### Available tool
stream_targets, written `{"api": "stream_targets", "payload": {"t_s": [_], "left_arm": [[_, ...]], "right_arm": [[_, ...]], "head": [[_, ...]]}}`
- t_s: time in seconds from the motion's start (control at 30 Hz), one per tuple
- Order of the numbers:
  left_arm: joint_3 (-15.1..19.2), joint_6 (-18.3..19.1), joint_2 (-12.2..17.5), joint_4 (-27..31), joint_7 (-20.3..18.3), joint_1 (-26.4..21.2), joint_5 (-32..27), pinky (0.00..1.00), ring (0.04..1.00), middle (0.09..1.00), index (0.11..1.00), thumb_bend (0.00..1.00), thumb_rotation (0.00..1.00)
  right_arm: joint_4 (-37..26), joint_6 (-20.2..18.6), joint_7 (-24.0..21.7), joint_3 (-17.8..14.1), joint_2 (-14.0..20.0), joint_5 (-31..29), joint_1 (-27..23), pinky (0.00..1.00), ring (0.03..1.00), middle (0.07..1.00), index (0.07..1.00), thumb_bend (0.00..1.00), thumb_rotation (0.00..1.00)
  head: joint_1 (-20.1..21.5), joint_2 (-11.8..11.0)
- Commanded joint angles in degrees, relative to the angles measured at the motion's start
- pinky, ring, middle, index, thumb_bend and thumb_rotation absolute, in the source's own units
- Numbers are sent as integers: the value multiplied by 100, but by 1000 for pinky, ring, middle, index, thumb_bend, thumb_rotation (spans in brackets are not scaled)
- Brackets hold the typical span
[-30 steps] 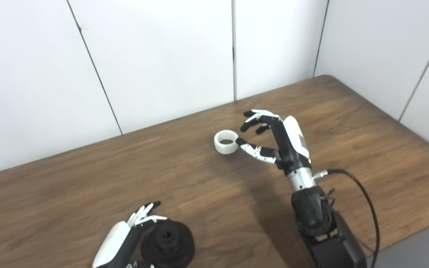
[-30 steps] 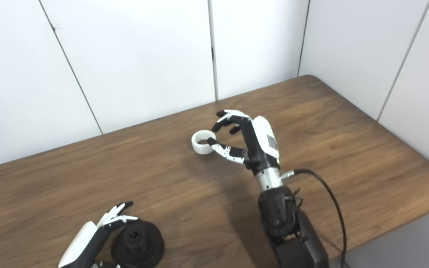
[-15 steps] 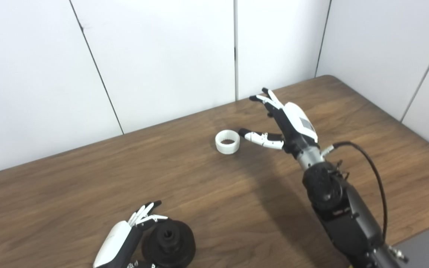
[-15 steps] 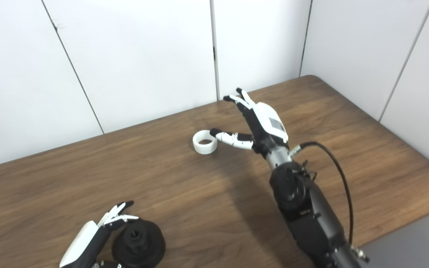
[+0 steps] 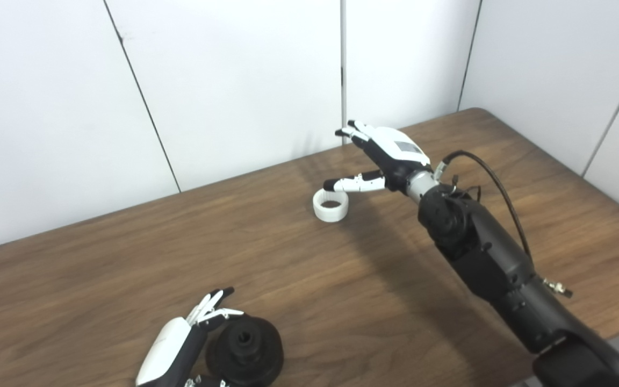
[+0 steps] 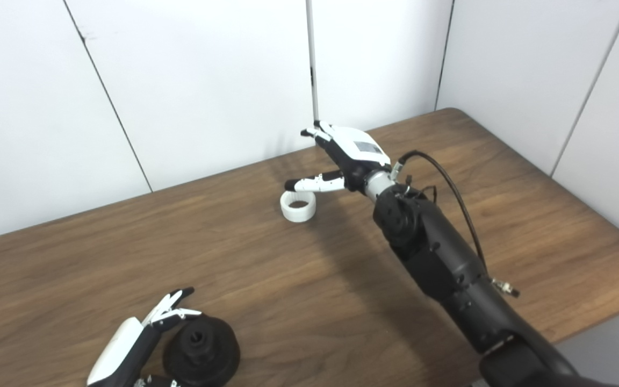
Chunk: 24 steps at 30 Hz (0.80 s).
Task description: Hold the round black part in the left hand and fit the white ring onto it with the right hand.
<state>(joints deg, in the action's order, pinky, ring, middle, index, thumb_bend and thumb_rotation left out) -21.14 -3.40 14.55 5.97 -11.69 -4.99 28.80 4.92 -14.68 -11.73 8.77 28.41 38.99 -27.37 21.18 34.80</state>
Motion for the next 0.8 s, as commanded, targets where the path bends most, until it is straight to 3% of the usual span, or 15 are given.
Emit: {"api": "stream_targets", "payload": {"t_s": [0.0,0.2,0.33,0.5,0.77], "left_arm": [[-17,115,17,-77,-74,-70,160,977,1000,972,596,899,184],[-35,118,-7,-58,-74,-52,169,968,1000,972,590,908,209],[-33,110,-14,-37,-89,-40,161,969,1000,969,592,906,222],[-24,116,-10,-38,-82,-32,184,970,1000,969,592,912,235],[-9,150,-1,18,-120,-32,159,978,1000,974,596,905,235]], "right_arm": [[127,172,-98,82,161,17,-397,915,1000,1000,942,830,689],[747,540,-21,313,180,-71,-522,910,988,993,916,835,663],[918,723,73,320,142,-155,-464,902,982,981,899,891,712],[889,617,-192,404,181,-220,-408,948,1000,999,917,988,744],[868,479,-387,433,173,-280,-345,976,1000,1000,908,1000,699]], "head": [[-10,8],[-69,35],[-94,50],[-86,55],[-145,93]]}}
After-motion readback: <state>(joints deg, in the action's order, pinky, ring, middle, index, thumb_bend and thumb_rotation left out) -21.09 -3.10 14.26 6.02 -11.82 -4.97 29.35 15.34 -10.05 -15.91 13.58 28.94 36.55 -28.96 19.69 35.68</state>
